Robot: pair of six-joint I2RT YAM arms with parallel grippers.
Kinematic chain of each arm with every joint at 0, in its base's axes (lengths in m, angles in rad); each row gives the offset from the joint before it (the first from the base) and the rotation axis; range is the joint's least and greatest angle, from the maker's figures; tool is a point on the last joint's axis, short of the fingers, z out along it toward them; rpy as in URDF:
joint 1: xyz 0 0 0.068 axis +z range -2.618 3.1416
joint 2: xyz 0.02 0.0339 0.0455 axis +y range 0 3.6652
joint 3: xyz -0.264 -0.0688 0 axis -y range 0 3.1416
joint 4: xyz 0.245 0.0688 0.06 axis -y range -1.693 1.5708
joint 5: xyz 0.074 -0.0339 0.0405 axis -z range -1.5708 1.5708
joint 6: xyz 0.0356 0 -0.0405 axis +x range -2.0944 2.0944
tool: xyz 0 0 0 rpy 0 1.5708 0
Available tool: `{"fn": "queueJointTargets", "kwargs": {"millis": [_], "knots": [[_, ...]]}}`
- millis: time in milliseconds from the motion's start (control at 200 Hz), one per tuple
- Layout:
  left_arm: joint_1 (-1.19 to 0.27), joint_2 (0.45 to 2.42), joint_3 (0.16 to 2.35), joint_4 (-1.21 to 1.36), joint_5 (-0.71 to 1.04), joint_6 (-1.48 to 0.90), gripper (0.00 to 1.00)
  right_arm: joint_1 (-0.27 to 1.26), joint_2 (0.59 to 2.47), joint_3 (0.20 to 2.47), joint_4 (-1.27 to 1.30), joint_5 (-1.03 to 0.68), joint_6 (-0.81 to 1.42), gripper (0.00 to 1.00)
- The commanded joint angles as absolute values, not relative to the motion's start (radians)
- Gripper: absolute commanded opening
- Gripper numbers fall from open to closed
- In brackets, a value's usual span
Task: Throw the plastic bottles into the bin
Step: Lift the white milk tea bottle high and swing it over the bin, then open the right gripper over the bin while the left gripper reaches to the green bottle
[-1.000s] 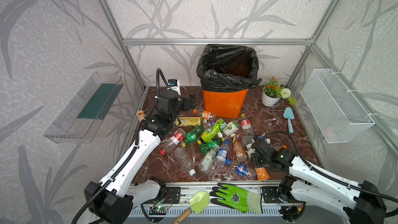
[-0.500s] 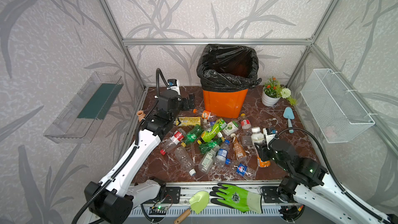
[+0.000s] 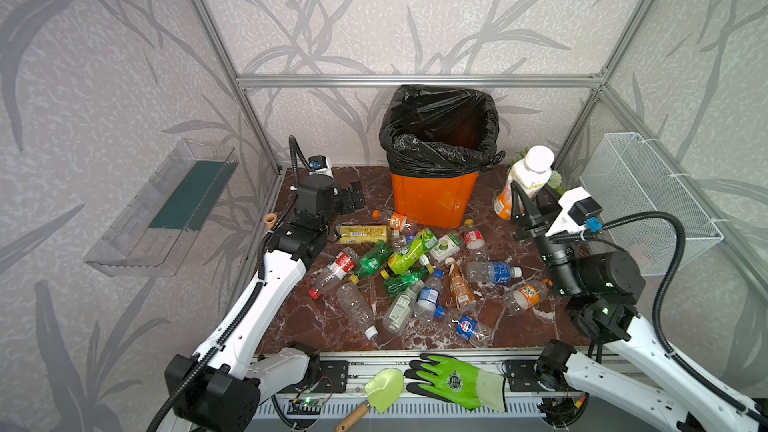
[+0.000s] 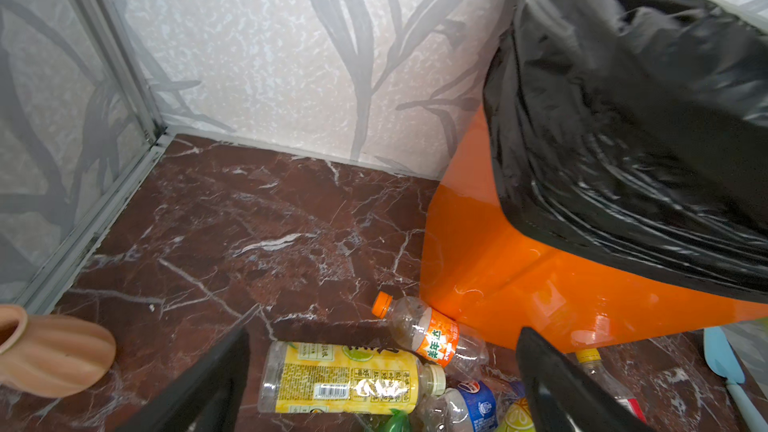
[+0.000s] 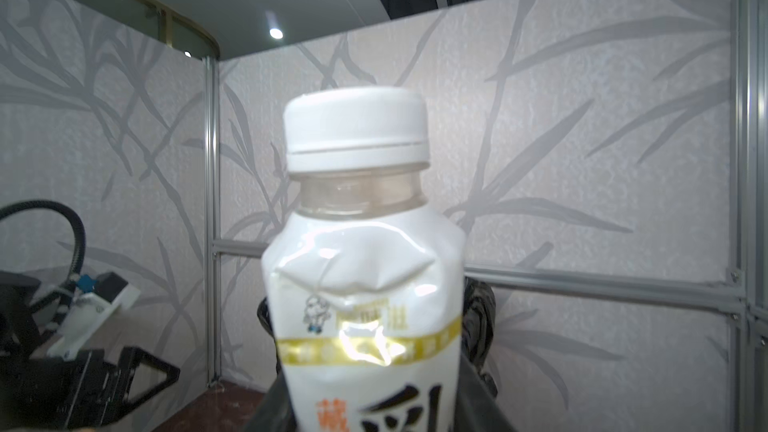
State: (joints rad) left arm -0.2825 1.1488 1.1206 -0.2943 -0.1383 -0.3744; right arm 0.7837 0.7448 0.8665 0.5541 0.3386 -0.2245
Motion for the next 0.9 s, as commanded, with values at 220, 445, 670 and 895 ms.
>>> {"fn": "queueJointTargets", "kwargs": {"millis": [220,445,670,895], "knots": [[-0.244,1.051,1.046,-0.324,-0.149,-0.412,0.99,0.778,0.956,1.085,1.071,0.165,-0.433,0.41],[-0.238,1.041,1.029,-0.319,-0.15,-0.435,0.99,0.494,1.383,1.505,0.519,0.043,-0.019,0.46],[-0.227,1.022,1.042,-0.356,-0.144,-0.437,0.99,0.393,1.598,1.954,-0.082,-0.061,0.009,0.84],[-0.222,0.976,1.043,-0.368,-0.153,-0.435,0.99,0.39,1.437,1.905,-0.002,0.028,-0.071,0.93]]}}
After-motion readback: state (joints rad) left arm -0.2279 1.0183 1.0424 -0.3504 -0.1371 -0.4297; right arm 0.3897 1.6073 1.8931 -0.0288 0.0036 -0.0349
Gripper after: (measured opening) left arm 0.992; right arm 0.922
